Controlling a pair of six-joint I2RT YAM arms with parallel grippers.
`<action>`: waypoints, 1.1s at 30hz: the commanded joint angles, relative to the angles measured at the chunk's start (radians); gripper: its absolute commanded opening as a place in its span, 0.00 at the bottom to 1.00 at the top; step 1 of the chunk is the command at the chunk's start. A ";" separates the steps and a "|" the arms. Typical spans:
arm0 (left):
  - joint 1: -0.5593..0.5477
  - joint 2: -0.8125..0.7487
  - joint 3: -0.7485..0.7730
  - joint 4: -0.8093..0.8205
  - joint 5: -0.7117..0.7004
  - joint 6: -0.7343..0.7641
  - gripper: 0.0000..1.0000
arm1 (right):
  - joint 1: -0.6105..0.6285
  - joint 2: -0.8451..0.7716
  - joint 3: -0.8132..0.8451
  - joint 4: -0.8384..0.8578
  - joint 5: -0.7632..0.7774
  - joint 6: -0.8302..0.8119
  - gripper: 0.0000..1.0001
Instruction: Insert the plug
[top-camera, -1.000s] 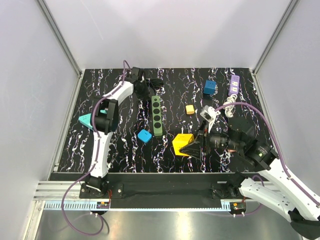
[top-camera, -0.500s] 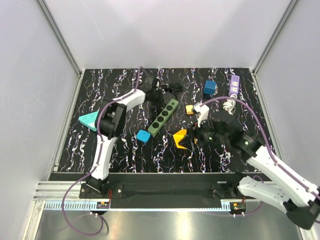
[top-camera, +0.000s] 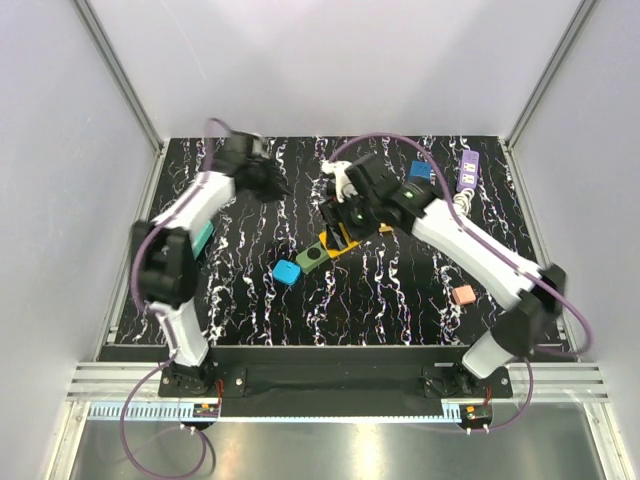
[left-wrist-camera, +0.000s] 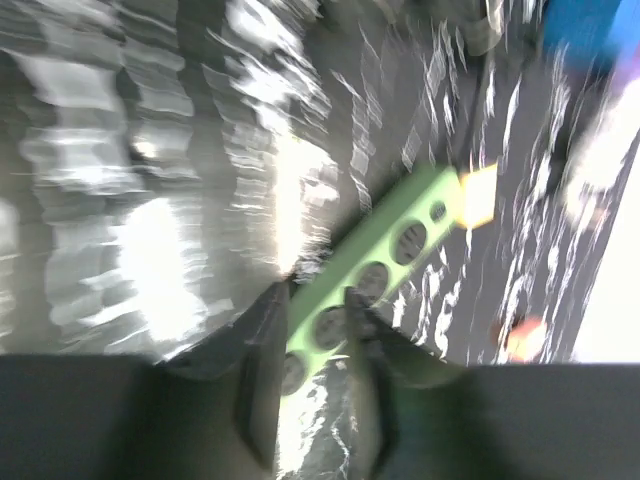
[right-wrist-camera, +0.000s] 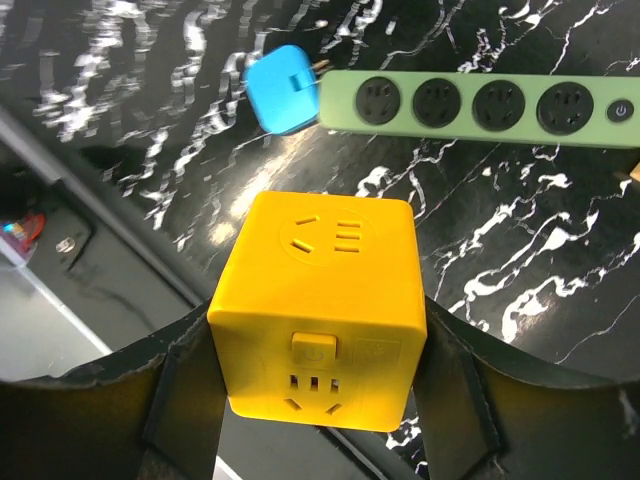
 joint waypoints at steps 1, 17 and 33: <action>0.131 -0.170 -0.103 -0.104 -0.085 0.040 0.39 | -0.001 0.129 0.119 -0.102 0.048 -0.012 0.00; 0.182 -0.679 -0.516 -0.148 0.009 0.221 0.99 | -0.222 0.520 0.416 -0.201 -0.117 -0.378 0.00; 0.125 -0.790 -0.620 -0.115 0.003 0.239 0.99 | -0.303 0.689 0.530 -0.248 -0.222 -0.420 0.00</action>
